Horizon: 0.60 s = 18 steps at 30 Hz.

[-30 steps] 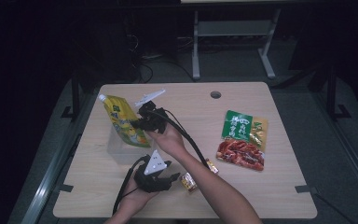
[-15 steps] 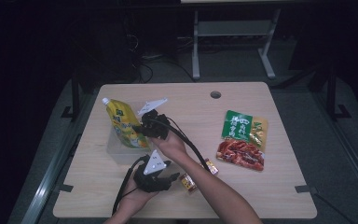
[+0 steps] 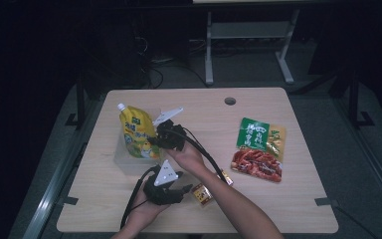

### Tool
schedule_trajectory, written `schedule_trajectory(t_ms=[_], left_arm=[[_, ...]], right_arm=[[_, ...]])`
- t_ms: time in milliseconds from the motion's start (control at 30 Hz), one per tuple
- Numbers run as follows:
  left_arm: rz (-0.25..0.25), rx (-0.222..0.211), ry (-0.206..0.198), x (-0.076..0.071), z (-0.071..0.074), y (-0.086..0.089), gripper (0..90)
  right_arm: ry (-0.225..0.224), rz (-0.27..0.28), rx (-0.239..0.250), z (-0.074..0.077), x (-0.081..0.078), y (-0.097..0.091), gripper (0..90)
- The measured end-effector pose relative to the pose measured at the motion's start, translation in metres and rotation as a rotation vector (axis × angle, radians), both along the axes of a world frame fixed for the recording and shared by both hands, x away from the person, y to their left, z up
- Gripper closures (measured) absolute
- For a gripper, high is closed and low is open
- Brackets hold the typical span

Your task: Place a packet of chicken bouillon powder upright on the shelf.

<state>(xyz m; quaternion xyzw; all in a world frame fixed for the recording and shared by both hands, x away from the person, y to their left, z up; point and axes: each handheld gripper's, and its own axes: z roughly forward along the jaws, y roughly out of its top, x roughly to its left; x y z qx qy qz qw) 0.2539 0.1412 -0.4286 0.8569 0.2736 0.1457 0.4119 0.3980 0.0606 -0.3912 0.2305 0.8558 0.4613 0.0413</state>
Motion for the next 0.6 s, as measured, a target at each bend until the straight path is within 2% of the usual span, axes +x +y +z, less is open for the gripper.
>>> schedule_trajectory(t_ms=[167, 333, 433, 600], left_arm=[[0.002, -0.002, 0.004, 0.0, 0.0, 0.0, 45.8], [-0.002, -0.001, 0.005, 0.0, 0.0, -0.002, 45.6], [-0.004, 0.002, 0.003, 0.0, 0.0, -0.001, 45.0], [-0.004, -0.002, 0.009, 0.0, 0.0, -0.002, 44.3]], right_arm=[[-0.006, -0.015, -0.009, 0.002, 0.0, -0.001, 77.3], [0.004, -0.012, -0.019, 0.003, 0.002, -0.004, 71.1], [0.024, -0.005, 0.003, 0.004, 0.003, -0.008, 64.9], [0.037, 0.013, 0.014, 0.01, 0.002, -0.014, 58.4]])
